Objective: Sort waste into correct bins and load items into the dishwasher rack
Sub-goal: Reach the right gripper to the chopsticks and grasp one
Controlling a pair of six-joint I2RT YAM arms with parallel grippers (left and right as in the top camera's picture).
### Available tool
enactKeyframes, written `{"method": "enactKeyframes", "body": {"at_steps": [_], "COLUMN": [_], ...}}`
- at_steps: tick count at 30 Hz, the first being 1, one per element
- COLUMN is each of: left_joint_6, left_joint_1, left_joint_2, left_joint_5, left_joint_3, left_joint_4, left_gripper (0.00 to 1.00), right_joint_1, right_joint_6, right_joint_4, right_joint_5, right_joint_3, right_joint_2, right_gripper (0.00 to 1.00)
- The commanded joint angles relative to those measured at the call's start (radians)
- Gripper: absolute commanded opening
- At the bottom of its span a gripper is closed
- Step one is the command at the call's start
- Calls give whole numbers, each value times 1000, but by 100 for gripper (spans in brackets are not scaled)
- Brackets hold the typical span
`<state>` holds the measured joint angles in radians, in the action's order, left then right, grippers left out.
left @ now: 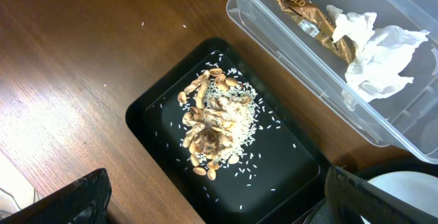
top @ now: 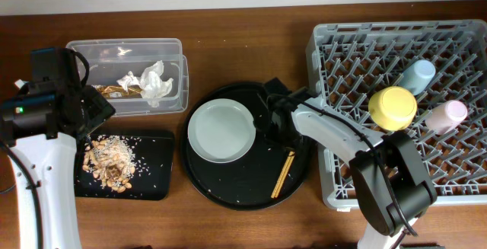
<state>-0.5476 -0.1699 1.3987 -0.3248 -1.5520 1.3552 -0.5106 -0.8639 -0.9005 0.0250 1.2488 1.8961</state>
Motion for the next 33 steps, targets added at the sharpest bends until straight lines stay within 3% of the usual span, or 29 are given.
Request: {"method": "enactKeyframes", "body": {"at_steps": [1,5,10,15,18,23,25,26,27,32,33], "left_joint_6": [-13,-13,-13,-13,-13,-13,-13,-13,-13,-13,-13], "left_joint_1": [-3,-3,-3,-3,-3,-3,-3,-3,-3,-3,-3], "left_joint_2": [-11,-11,-11,-11,-11,-11,-11,-11,-11,-11,-11], "left_joint_5": [-3,-3,-3,-3,-3,-3,-3,-3,-3,-3,-3], "left_joint_3": [-5,-5,-5,-5,-5,-5,-5,-5,-5,-5,-5], "left_joint_4": [1,1,1,1,1,1,1,1,1,1,1], "left_gripper": [99,100,100,100,99,99,100,100,99,100,100], "right_joint_1": [-7,-7,-5,-12,-16,-19,-19,-20,-21,-20,-20], "right_joint_6": [-5,112,184,175,98,62,61,44,39,17,17], "right_joint_4": [38,105,29,53,68,109,113,106,101,49,35], "right_joint_5": [-22,-97,-102,-104,-97,-93,-93,-93,-97,-97,-97], "right_joint_3": [-7,-7,69,68,68,68,68,68,68,79,87], "right_joint_2": [12,13,2,23,60,140,163,175,179,179,179], "right_gripper": [70,71,71,59,51,47,41,28,24,12,6]}}
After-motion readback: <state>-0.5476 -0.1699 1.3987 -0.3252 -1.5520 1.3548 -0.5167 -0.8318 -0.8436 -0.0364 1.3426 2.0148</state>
